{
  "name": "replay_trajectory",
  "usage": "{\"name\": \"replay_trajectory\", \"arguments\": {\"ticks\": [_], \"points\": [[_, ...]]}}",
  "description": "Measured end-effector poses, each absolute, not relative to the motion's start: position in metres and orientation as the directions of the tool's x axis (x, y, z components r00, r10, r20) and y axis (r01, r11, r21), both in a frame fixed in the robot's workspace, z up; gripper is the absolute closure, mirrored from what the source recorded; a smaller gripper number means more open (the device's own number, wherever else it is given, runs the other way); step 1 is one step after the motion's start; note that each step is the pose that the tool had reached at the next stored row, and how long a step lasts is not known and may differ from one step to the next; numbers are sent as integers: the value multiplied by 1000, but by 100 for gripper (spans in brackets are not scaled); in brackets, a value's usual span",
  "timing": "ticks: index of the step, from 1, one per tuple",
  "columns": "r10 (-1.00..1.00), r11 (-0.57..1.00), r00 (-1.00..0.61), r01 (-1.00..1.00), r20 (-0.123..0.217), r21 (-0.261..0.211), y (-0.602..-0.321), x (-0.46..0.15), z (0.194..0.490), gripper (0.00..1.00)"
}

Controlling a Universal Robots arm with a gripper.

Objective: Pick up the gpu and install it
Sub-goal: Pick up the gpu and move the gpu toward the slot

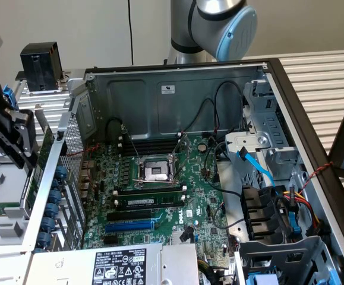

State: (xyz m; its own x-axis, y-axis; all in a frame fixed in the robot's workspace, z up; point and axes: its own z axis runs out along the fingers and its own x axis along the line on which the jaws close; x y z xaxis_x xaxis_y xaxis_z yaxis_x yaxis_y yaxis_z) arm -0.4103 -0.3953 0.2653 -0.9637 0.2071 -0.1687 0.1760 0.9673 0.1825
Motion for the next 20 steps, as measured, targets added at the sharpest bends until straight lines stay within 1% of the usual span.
{"name": "replay_trajectory", "arguments": {"ticks": [1,2,3,4,9,17,20], "points": [[207,967,-964,176,-169,183,-396,-410,265,67],[207,967,-964,176,-169,183,-396,-410,265,61],[207,967,-964,176,-169,184,-396,-410,265,61],[208,967,-964,176,-168,187,-397,-410,264,54],[212,963,-964,177,-164,204,-398,-407,258,54],[221,959,-962,184,-160,217,-400,-406,244,54],[224,958,-963,189,-150,216,-400,-405,242,54]]}}
